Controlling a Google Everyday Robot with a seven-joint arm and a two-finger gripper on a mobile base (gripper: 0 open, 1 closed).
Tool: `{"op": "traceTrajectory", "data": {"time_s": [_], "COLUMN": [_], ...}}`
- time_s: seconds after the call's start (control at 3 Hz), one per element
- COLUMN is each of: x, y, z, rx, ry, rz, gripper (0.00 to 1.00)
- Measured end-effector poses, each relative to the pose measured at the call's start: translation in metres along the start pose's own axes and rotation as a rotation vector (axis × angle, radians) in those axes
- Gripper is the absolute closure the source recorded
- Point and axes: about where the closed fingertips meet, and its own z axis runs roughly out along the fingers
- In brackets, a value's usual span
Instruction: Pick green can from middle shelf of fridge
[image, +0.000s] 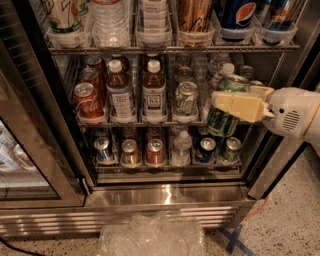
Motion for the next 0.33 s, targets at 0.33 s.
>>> {"op": "traceTrajectory", "data": {"time_s": [0.33], "x": [0.0054], "y": [0.0185], "z": [0.0015], "rx": [-0.069], "ry": [0.023], "rz": [0.001], "gripper": [1.0]}}
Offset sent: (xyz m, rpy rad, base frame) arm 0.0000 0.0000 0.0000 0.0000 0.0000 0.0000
